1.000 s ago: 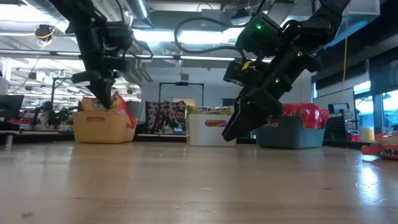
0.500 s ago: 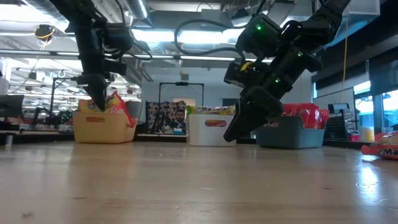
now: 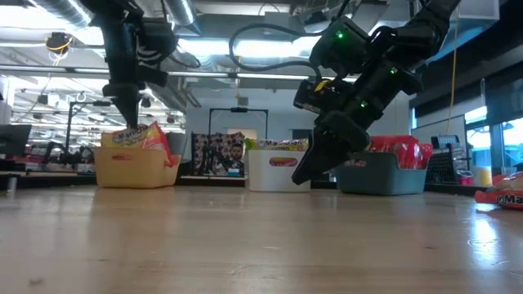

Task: Sort Maruchan noodles
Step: Put the orange noodle pack into the yellow bin

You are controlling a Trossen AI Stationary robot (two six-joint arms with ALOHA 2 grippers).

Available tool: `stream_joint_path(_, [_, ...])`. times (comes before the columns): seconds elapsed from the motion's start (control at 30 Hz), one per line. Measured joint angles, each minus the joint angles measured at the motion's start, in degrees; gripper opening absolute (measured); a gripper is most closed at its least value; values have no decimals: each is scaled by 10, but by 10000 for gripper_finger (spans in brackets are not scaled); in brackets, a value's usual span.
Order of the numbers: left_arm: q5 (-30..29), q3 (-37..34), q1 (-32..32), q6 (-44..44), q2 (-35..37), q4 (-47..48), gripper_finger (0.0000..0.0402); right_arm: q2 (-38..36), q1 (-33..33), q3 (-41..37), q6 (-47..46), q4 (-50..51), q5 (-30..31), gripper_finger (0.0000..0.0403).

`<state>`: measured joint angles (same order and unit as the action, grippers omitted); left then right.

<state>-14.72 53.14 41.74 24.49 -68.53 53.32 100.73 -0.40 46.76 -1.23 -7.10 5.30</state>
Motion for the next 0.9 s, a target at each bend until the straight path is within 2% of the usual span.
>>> stream_joint_path(0.07, [26, -9, 2, 1, 0, -3, 13, 0, 0, 0, 0, 0, 0, 238])
stream_joint_path(0.23, [18, -11, 3, -14, 0, -11, 41, 0, 0, 0, 0, 0, 0, 238])
stream_joint_path(0.6, [23, -19, 11, -30, 0, -23, 142, 0, 1, 0, 5, 0, -19, 238])
stream_joint_path(0.8, [41, -51, 40, -23, -6, -75, 150, 0, 1, 0, 16, -3, -19, 238])
stream_joint_path(0.9, [77, -54, 55, -24, -16, -79, 132, 0, 1, 0, 16, -5, -19, 238])
